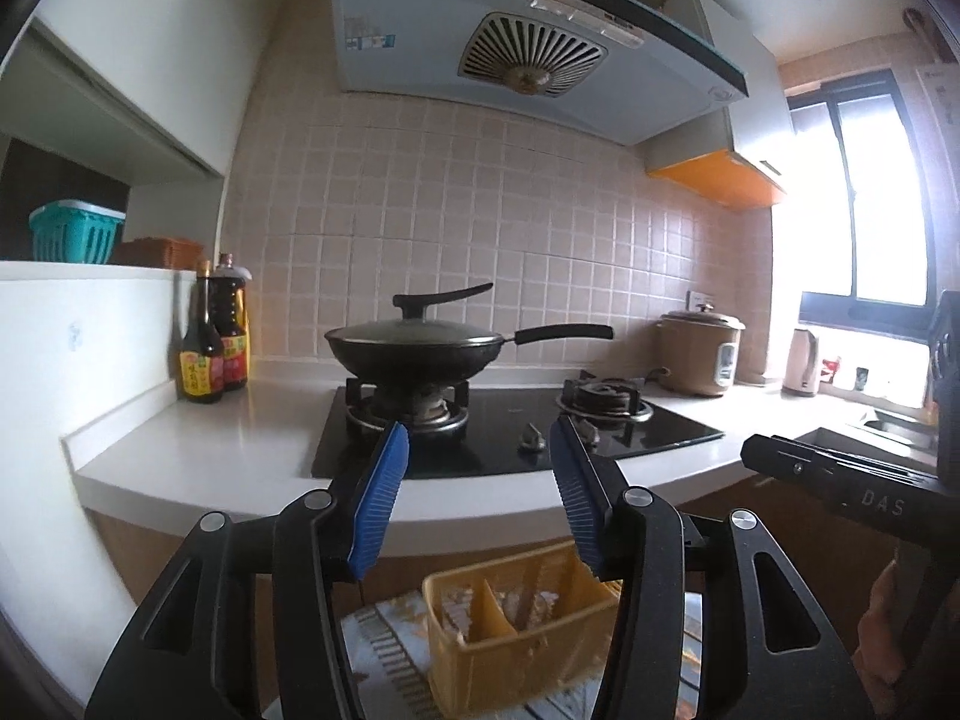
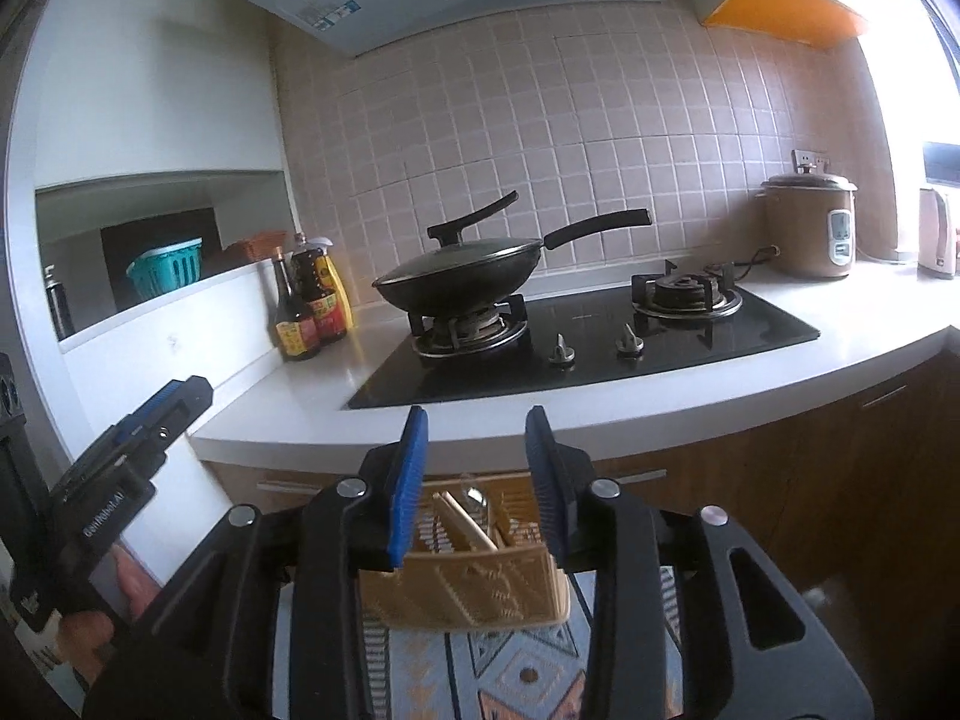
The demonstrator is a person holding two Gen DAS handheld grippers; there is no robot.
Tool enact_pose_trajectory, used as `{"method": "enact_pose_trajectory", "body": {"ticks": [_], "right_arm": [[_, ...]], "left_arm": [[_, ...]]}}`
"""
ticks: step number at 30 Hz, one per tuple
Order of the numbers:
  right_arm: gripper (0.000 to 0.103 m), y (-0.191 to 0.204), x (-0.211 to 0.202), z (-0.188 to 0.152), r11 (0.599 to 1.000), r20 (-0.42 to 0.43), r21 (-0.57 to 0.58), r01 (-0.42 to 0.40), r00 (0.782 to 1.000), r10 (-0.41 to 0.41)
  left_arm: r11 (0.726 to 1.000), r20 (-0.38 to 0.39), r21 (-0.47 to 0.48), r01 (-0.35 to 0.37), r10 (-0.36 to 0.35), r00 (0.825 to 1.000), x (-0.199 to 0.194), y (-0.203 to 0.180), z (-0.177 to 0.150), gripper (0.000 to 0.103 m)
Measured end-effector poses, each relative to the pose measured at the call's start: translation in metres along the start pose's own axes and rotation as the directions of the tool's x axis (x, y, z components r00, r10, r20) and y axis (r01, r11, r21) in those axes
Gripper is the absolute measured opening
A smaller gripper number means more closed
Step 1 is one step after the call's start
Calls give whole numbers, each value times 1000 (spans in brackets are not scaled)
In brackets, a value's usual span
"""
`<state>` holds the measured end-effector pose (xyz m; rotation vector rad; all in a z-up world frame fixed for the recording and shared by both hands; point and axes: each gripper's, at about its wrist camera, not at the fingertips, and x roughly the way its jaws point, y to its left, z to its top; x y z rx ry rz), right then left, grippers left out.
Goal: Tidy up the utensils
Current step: 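Grasp a chopstick with the left tool while the right tool grasps the black spoon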
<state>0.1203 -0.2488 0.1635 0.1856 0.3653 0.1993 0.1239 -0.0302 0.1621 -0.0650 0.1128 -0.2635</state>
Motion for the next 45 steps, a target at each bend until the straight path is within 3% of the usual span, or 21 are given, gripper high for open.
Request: {"method": "enact_pose_trajectory", "body": {"ticks": [2, 6, 9, 11, 13, 15, 16, 18, 19, 20, 21, 23, 24, 26, 27, 29, 33, 36, 40, 43, 45], "right_arm": [[53, 4, -13, 1, 1000, -3, -1, -5, 1000, 5], [53, 21, -34, 1, 998, -69, -53, -14, 998, 11], [53, 30, -40, -7, 996, -150, -84, -4, 989, -9], [53, 33, -39, -14, 996, -204, -91, -2, 979, -17], [53, 34, -35, -24, 995, -269, -102, 13, 962, -40], [53, 35, -24, -37, 993, -358, -114, 15, 932, -56], [53, 34, -15, -47, 993, -419, -115, 15, 906, -62], [53, 30, 2, -67, 995, -526, -100, 4, 849, -56], [53, 28, 9, -76, 996, -562, -86, 0, 826, -49], [53, 25, 17, -86, 997, -602, -74, -3, 797, -43], [53, 23, 25, -97, 998, -642, -63, -8, 766, -35], [53, 20, 39, -113, 999, -695, -45, -6, 719, -27], [53, 17, 43, -122, 999, -717, -37, -2, 696, -25], [53, 10, 55, -137, 1000, -762, 8, 1, 648, 5], [53, 6, 61, -144, 999, -782, 39, 0, 622, 30], [53, 3, 69, -154, 999, -804, 50, -8, 592, 45], [53, 3, 84, -166, 1000, -828, 15, -18, 560, 23], [53, 4, 97, -176, 999, -845, -23, -33, 534, -2], [53, 12, 109, -182, 992, -845, -109, -62, 532, -60], [53, 19, 116, -186, 982, -837, -167, -88, 540, -94], [53, 22, 123, -190, 977, -844, -184, -103, 526, -104]], "left_arm": [[1000, -22, -4, 13, -13, 1000, -10, 2, 3, 50], [998, -100, -15, 57, -59, 993, -31, 8, 5, 51], [994, -194, -35, 105, -110, 975, -40, 14, -2, 52], [989, -268, -63, 132, -144, 953, -43, 21, -11, 54], [982, -354, -103, 159, -185, 917, -41, 28, -25, 56], [973, -422, -147, 179, -225, 878, -38, 35, -40, 57], [966, -483, -177, 187, -251, 839, -33, 39, -55, 58], [964, -544, -195, 183, -261, 797, -27, 43, -75, 58], [965, -595, -199, 170, -257, 762, -21, 46, -93, 58], [965, -622, -204, 162, -256, 740, -18, 48, -103, 58], [962, -666, -224, 155, -267, 697, -12, 51, -119, 58], [952, -714, -264, 154, -300, 632, -3, 56, -139, 58], [946, -746, -285, 155, -320, 584, 3, 57, -154, 58], [946, -789, -286, 154, -323, 523, 9, 56, -174, 56], [946, -801, -285, 156, -324, 503, 11, 55, -179, 56], [943, -836, -292, 158, -332, 437, 16, 54, -196, 56], [950, -878, -271, 153, -309, 365, 21, 50, -216, 55], [959, -886, -230, 167, -277, 371, 21, 44, -217, 54], [968, -896, -184, 169, -236, 377, 22, 38, -214, 47], [971, -904, -169, 171, -222, 365, 23, 36, -212, 44], [971, -912, -164, 174, -216, 349, 24, 35, -211, 44]]}}
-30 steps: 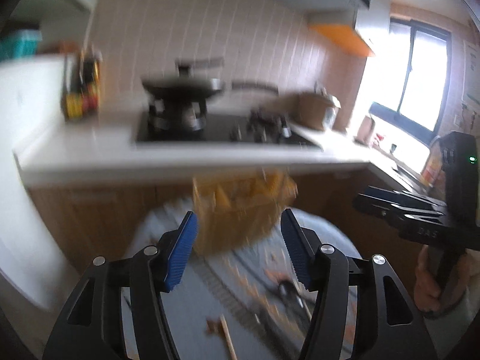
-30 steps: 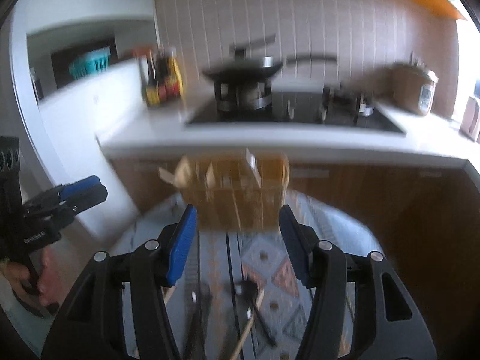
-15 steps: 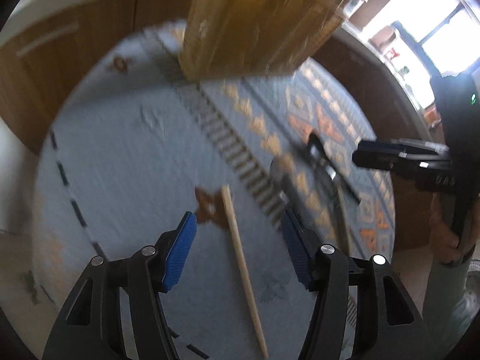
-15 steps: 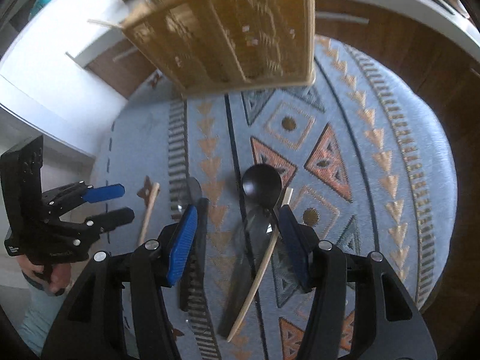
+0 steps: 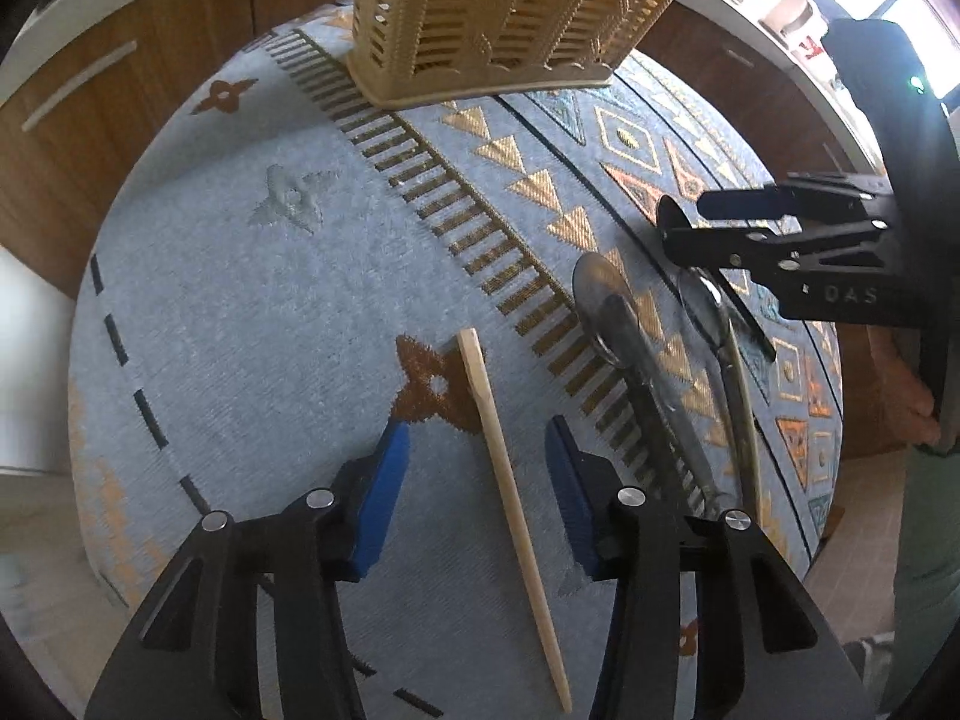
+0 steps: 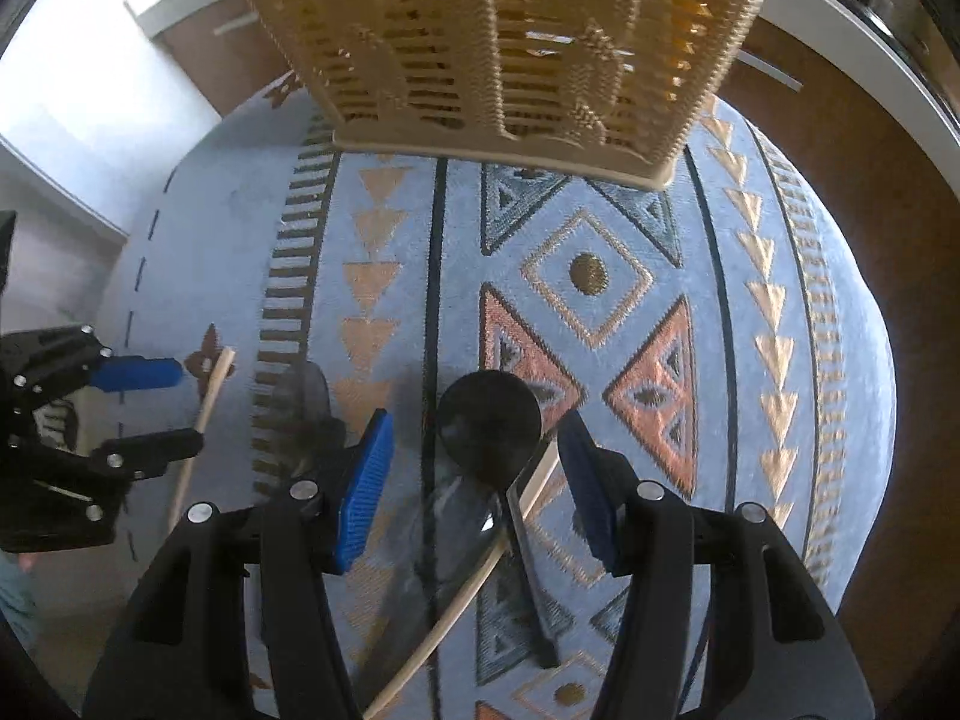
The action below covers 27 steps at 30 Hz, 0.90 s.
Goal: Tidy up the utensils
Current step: 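Grasp a chopstick with the left tool while the right tool grasps the black spoon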
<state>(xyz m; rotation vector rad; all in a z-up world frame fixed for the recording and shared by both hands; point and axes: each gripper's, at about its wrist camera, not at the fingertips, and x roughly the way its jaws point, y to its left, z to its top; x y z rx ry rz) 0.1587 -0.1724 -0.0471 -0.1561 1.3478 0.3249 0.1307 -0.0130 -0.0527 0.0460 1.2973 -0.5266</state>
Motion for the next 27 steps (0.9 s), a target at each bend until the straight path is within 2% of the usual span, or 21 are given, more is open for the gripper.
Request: {"method": "enact_pose_trajectory", "body": {"ticks": [7, 12, 14, 16, 18, 23, 25, 26, 27], "right_arm": [[53, -2, 17, 8, 999, -47, -28, 23, 999, -24], [53, 9, 23, 8, 996, -61, -76, 56, 996, -61], [47, 16, 28, 7, 992, -61, -101, 79, 995, -85], [35, 19, 27, 9, 992, -59, -106, 72, 995, -79], [35, 22, 28, 9, 992, -56, -100, 76, 995, -82], [35, 20, 23, 7, 993, -39, -90, 71, 996, -75], [34, 20, 21, 4, 994, -34, -83, 66, 997, -69], [34, 15, 18, 2, 995, -32, -78, 61, 997, -64], [34, 17, 18, 2, 996, -27, -70, 53, 998, -55]], "left_arm": [[996, -69, 68, -54, 58, 996, 8, -17, 4, 47], [977, -77, 155, -145, 158, 984, 15, -34, 1, 47], [959, -76, 208, -192, 211, 975, 18, -43, -1, 46], [955, -68, 207, -214, 232, 970, 19, -46, -2, 47], [956, -59, 198, -218, 233, 971, 19, -47, -3, 45], [954, -42, 171, -247, 258, 965, 15, -42, -4, 22], [953, -41, 169, -252, 262, 964, 14, -40, -4, 18], [951, -38, 162, -262, 272, 962, 13, -38, -3, 8], [951, -34, 154, -267, 275, 961, 12, -35, -3, 7]]}}
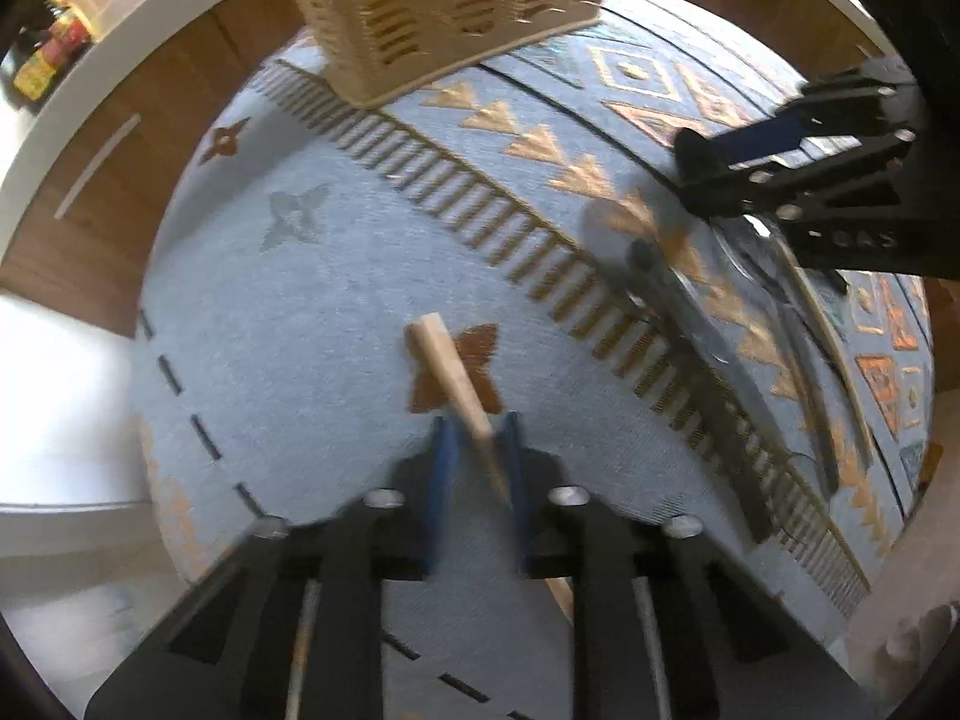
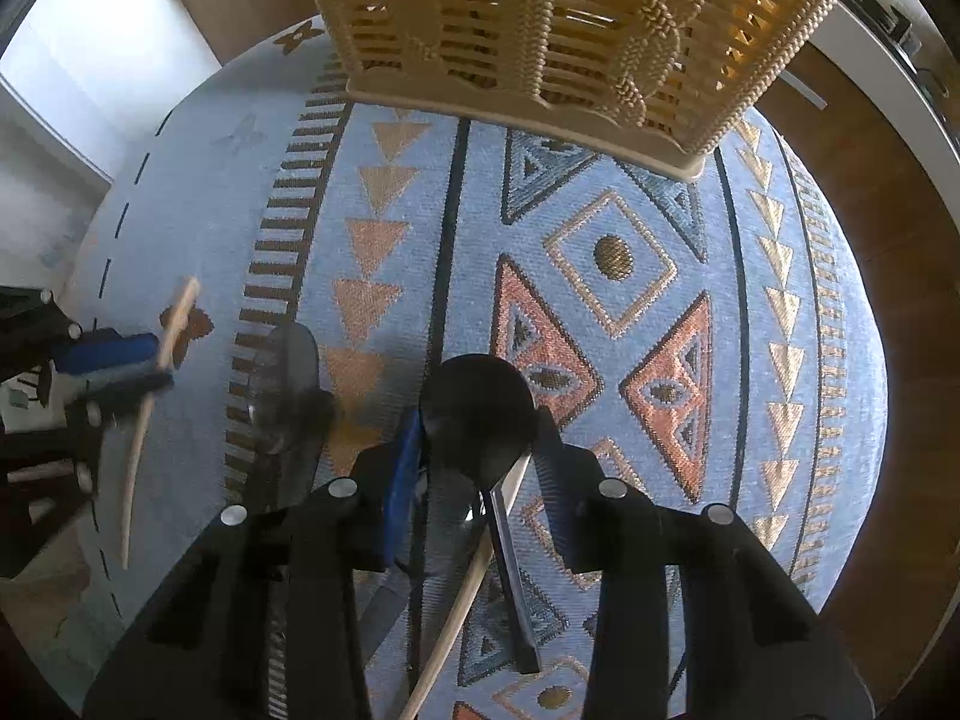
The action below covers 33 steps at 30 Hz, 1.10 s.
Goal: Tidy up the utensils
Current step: 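Grasp a chopstick with the left tool while the right tool grasps the black spoon, then drop the chopstick into the caddy with the left tool while the right tool drops the black spoon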
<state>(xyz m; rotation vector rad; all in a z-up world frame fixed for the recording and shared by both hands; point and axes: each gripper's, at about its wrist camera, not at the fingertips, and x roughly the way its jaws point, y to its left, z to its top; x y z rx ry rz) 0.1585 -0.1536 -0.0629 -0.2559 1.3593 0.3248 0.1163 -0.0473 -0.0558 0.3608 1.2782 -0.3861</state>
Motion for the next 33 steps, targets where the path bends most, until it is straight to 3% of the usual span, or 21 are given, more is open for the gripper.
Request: {"method": "enact_pose_trajectory", "body": {"ticks": [6, 8, 11, 14, 18, 25, 27, 29, 33], "right_arm": [[34, -14, -15, -9, 998, 67, 35, -48, 997, 45], [34, -16, -21, -13, 998, 94, 44, -53, 994, 49], [34, -17, -35, -20, 997, 152, 34, -69, 986, 63], [34, -23, -48, -29, 995, 209, 36, -94, 974, 84], [34, -27, -71, -43, 992, 286, 30, -123, 952, 110], [34, -24, -98, -66, 979, 426, -9, -201, 885, 186], [34, -27, -111, -74, 972, 474, -13, -236, 854, 214], [34, -26, -123, -75, 966, 516, -18, -257, 826, 229], [34, -23, -156, -70, 954, 623, -40, -297, 739, 256]], "left_arm": [[986, 67, -122, 114, -106, 992, -1, 31, -8, 3], [969, 124, -165, 183, -163, 979, -2, 34, -13, 3], [958, 232, -184, 220, -175, 957, -10, 33, -16, 3], [928, 352, -221, 301, -212, 912, -25, 37, -18, 3], [906, 489, -232, 353, -206, 848, -49, 40, -16, 3], [921, 658, -166, 352, -163, 735, -89, 30, -9, 3], [924, 684, -159, 346, -150, 714, -99, 26, -7, 3], [930, 722, -152, 335, -127, 680, -112, 24, -5, 3], [937, 800, -138, 322, -86, 594, -143, 22, -2, 3]]}}
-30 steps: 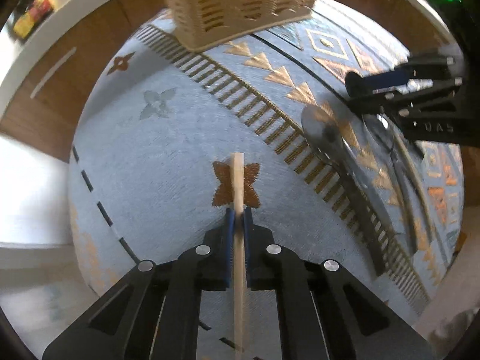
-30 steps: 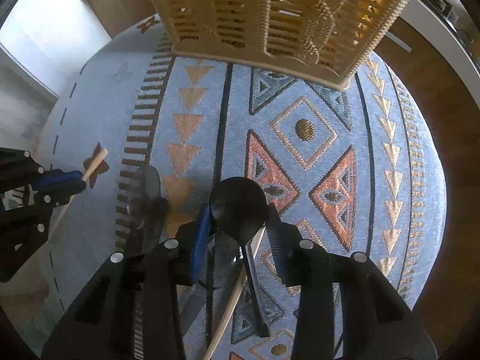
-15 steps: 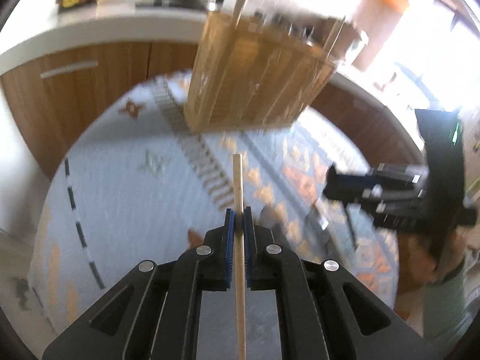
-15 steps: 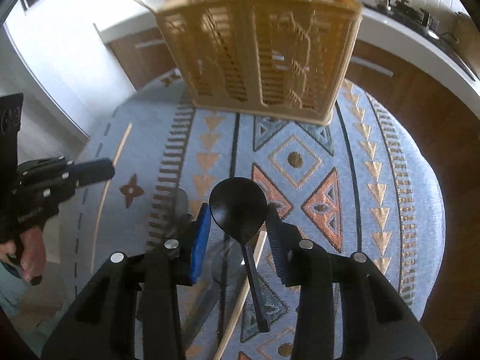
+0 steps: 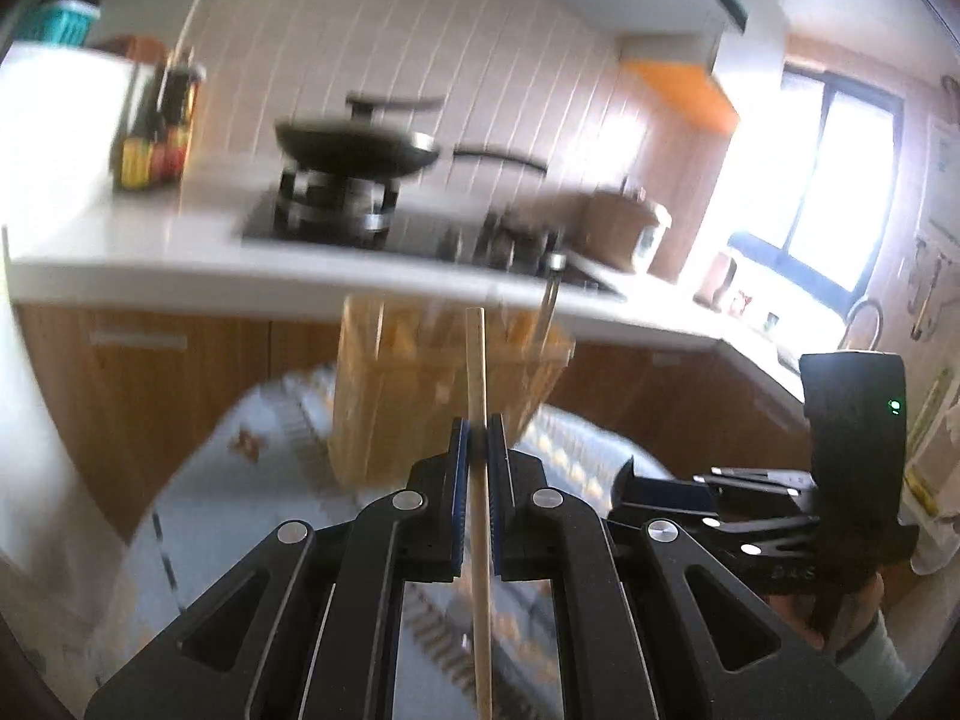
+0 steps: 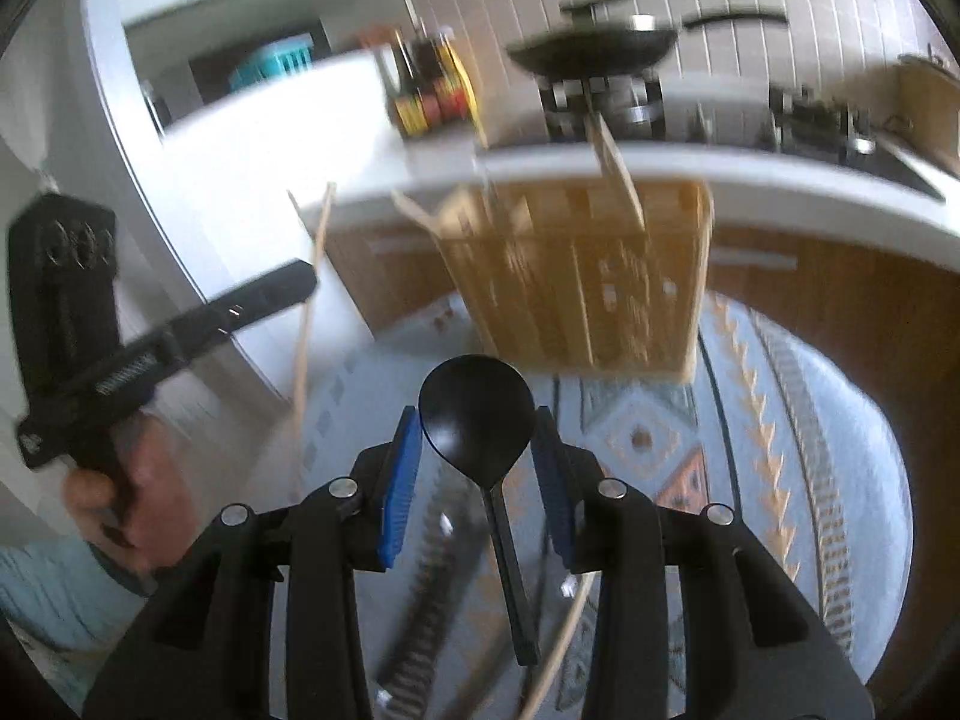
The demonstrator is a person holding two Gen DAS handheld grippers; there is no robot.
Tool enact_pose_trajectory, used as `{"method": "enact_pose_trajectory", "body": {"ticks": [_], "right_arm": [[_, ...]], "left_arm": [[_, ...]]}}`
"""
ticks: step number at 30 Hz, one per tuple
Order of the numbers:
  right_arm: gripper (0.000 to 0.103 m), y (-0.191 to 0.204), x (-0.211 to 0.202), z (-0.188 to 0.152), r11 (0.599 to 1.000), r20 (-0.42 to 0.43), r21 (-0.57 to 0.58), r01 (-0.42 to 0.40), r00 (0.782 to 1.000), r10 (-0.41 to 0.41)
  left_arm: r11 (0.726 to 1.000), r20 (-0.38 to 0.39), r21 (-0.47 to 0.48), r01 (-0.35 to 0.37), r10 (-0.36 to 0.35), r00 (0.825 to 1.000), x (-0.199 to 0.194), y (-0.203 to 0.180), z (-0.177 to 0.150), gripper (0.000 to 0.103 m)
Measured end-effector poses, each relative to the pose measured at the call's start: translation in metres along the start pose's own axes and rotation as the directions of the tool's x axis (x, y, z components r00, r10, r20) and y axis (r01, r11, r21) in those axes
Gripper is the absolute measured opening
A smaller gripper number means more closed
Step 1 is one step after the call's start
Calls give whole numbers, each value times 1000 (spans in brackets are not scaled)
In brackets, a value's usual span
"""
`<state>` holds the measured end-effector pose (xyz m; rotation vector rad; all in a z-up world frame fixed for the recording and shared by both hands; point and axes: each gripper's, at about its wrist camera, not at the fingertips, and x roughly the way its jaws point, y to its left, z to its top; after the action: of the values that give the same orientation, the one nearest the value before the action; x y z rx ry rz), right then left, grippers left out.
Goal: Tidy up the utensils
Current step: 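Drop the chopstick into the caddy with the left tool while the right tool drops the black spoon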
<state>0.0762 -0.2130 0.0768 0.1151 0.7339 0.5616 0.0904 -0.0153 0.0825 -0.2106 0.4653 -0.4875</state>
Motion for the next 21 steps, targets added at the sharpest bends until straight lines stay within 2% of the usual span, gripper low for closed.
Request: {"method": "enact_pose_trajectory", "body": {"ticks": [6, 12, 17, 19, 21], "right_arm": [[34, 13, -20, 36, 1000, 177, -21, -8, 984, 12], [34, 10, -18, 69, 1000, 307, 9, 28, 951, -30], [34, -3, -24, 93, 997, 389, 35, 64, 919, -72], [34, -8, -25, 102, 994, 425, 44, 99, 899, -109], [34, -14, -24, 111, 994, 443, 52, 101, 889, -114]], "left_arm": [[1000, 173, -24, -19, 23, 985, -9, -2, 35, 4], [998, 323, -15, -60, 61, 944, -13, -9, 58, 4], [997, 434, -6, -79, 74, 898, -6, -6, 79, 4], [997, 457, -2, -77, 70, 887, 1, -4, 86, 4], [997, 468, 1, -76, 67, 881, 9, -4, 91, 4]]}}
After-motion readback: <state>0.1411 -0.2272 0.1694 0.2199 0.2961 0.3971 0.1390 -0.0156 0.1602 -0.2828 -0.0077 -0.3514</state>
